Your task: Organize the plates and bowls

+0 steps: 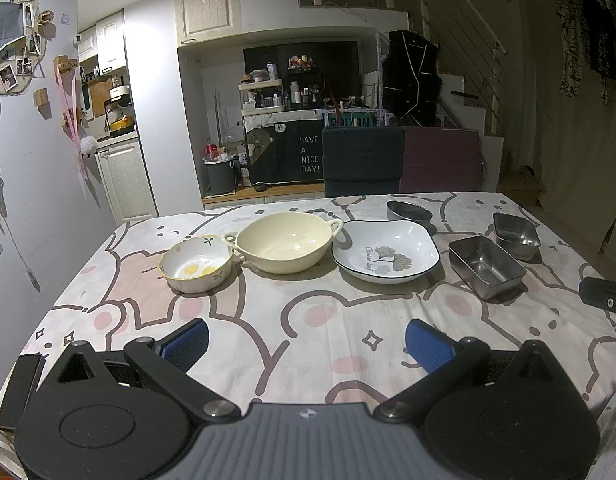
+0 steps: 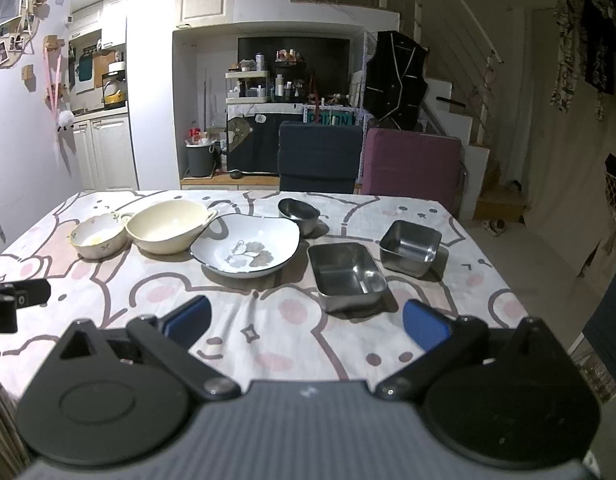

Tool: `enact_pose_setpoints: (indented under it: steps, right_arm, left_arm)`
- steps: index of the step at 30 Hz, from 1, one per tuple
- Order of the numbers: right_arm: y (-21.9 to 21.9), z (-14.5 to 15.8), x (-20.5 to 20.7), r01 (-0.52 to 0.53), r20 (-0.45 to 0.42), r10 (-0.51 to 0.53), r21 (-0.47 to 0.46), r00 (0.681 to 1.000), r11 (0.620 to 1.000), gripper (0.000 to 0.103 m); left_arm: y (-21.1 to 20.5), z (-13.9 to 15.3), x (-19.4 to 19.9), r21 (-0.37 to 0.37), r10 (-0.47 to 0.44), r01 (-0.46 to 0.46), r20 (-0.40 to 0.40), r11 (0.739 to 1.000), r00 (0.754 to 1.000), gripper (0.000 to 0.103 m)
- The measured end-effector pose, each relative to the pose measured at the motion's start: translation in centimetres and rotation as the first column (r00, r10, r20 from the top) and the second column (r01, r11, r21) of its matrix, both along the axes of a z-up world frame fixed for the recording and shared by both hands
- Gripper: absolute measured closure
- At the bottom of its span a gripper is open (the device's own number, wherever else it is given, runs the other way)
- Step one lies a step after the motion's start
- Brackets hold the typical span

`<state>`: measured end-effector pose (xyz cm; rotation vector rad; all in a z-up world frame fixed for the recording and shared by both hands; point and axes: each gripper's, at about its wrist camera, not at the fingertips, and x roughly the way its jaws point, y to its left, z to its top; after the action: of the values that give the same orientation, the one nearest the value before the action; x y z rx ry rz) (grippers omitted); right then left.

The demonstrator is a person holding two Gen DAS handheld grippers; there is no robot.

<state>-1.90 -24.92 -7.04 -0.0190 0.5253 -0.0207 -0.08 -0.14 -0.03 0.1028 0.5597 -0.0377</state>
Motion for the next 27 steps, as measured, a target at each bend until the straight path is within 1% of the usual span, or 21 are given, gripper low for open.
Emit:
enact_pose_setpoints:
  steps: [3, 27]
  right_arm:
    - [-0.01, -0.01, 0.00, 0.000, 0.000, 0.000, 0.000, 1.000, 1.000, 0.000]
    - [-0.04, 0.00, 0.05, -0.001, -0.002, 0.001, -0.001, 1.000, 1.000, 0.000]
  left_arm:
    - [-0.11, -0.39, 0.10, 0.002, 0.000, 0.000, 0.000, 1.000, 1.000, 0.000]
    - [-0.03, -0.31, 0.12, 0.002, -0.001, 0.001, -0.002, 1.000, 1.000, 0.000]
